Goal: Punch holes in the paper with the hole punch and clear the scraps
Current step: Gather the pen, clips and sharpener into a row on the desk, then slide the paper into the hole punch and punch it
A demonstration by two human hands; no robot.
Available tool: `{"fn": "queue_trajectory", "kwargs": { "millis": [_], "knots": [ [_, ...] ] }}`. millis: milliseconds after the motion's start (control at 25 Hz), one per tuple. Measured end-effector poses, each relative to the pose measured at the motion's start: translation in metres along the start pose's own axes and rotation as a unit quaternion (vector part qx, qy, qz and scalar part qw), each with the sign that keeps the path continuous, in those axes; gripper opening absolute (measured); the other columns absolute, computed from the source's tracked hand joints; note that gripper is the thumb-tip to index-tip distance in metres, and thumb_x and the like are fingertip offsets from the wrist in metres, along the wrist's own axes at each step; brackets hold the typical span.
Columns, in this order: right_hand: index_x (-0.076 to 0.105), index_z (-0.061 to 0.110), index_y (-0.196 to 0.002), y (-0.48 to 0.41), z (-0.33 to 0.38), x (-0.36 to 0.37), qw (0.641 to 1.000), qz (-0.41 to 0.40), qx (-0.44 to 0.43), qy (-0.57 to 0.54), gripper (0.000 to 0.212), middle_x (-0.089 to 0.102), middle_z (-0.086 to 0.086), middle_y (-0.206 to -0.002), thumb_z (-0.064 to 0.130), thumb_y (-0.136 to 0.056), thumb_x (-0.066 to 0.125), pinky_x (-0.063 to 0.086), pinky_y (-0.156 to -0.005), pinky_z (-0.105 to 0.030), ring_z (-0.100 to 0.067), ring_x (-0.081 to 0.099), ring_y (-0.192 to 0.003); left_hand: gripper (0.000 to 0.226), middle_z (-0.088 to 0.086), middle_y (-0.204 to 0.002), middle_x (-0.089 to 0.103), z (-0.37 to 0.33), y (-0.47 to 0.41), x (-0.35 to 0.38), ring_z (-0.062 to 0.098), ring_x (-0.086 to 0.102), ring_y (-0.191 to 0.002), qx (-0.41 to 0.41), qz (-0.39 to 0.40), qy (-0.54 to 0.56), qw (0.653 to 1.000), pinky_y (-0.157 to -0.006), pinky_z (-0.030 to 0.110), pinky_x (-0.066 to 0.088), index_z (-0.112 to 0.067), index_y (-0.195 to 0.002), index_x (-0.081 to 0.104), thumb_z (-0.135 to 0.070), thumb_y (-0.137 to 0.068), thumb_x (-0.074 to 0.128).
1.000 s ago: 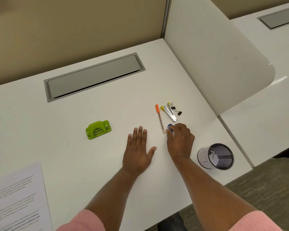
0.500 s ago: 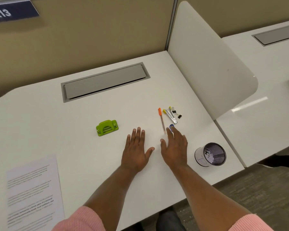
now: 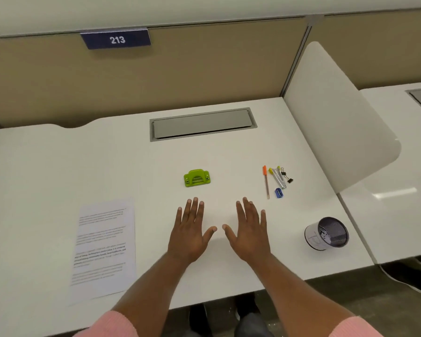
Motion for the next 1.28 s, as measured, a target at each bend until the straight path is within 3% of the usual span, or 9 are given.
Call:
{"fn": "queue_trajectory", "kwargs": {
  "millis": [200, 440, 720, 800, 1080, 1160, 1280],
  "knots": [
    [0.012, 0.018, -0.160, 0.014, 0.059, 0.020, 0.997, 0.049, -0.061, 0.001, 0.082, 0.002, -0.004, -0.169, 0.068, -0.097, 0.029, 0.005, -0.124, -0.055, -0.021, 0.001, -0.155, 0.082, 0.007, -0.168, 0.006, 0.057, 0.056, -0.005, 0.024, 0.001, -0.155, -0.075, 0.003, -0.010, 0.997, -0.123, 0.046, 0.001, -0.014, -0.160, 0.013, -0.068, -0.099, 0.021],
    [0.009, 0.020, -0.160, 0.028, 0.137, 0.050, 0.985, 0.099, -0.140, -0.002, 0.082, -0.001, -0.003, -0.169, 0.069, -0.096, 0.024, 0.001, -0.123, -0.054, -0.020, -0.002, -0.155, 0.084, 0.006, -0.169, 0.002, 0.121, 0.112, -0.010, 0.022, -0.006, -0.155, -0.179, -0.001, -0.015, 0.984, -0.123, 0.044, -0.008, -0.016, -0.160, 0.009, -0.070, -0.098, 0.024],
    [0.008, 0.023, -0.160, 0.043, 0.209, 0.085, 0.971, 0.142, -0.195, 0.010, 0.084, -0.006, 0.000, -0.168, 0.073, -0.095, 0.025, -0.007, -0.121, -0.051, -0.022, -0.002, -0.155, 0.088, 0.003, -0.167, -0.011, 0.195, 0.174, -0.007, 0.024, -0.009, -0.154, -0.308, -0.003, 0.003, 0.951, -0.125, 0.049, -0.002, -0.018, -0.159, -0.008, -0.075, -0.093, 0.006],
    [0.007, 0.024, -0.160, 0.045, 0.226, 0.094, 0.966, 0.155, -0.206, 0.012, 0.084, -0.009, 0.001, -0.167, 0.073, -0.094, 0.025, -0.009, -0.121, -0.050, -0.021, -0.004, -0.155, 0.091, 0.002, -0.167, -0.012, 0.210, 0.186, -0.005, 0.024, -0.011, -0.154, -0.336, -0.003, 0.011, 0.942, -0.125, 0.048, -0.006, -0.017, -0.159, -0.009, -0.076, -0.091, 0.005],
    [-0.006, 0.028, -0.159, 0.045, 0.277, 0.124, 0.952, 0.194, -0.237, 0.011, 0.086, -0.021, 0.005, -0.164, 0.076, -0.093, 0.023, -0.015, -0.122, -0.051, -0.020, -0.014, -0.154, 0.091, 0.006, -0.168, -0.010, 0.255, 0.210, 0.009, 0.028, -0.009, -0.154, -0.399, 0.012, 0.036, 0.916, -0.121, 0.047, -0.011, -0.019, -0.159, -0.009, -0.075, -0.093, 0.019],
    [-0.007, 0.026, -0.159, 0.046, 0.290, 0.133, 0.946, 0.203, -0.252, 0.018, 0.086, -0.017, 0.003, -0.166, 0.075, -0.093, 0.021, -0.014, -0.122, -0.051, -0.021, -0.012, -0.154, 0.092, 0.008, -0.168, -0.008, 0.269, 0.216, 0.013, 0.029, -0.004, -0.155, -0.424, 0.012, 0.054, 0.904, -0.121, 0.047, -0.006, -0.019, -0.159, -0.008, -0.076, -0.093, 0.021],
    [-0.004, 0.024, -0.160, 0.048, 0.301, 0.145, 0.940, 0.209, -0.269, 0.024, 0.084, -0.010, 0.000, -0.168, 0.072, -0.095, 0.024, -0.014, -0.122, -0.049, -0.021, -0.007, -0.155, 0.093, 0.011, -0.168, 0.011, 0.289, 0.224, 0.019, 0.031, 0.015, -0.154, -0.495, -0.002, 0.126, 0.860, -0.122, 0.049, 0.014, -0.017, -0.159, 0.001, -0.073, -0.093, 0.034]
  ]
}}
Point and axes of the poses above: each hand's wrist, its own y-axis away from the middle knuckle, its own x-axis out of the palm, z = x × y, the point moved 8 cm from there along -y, towards the middle knuckle
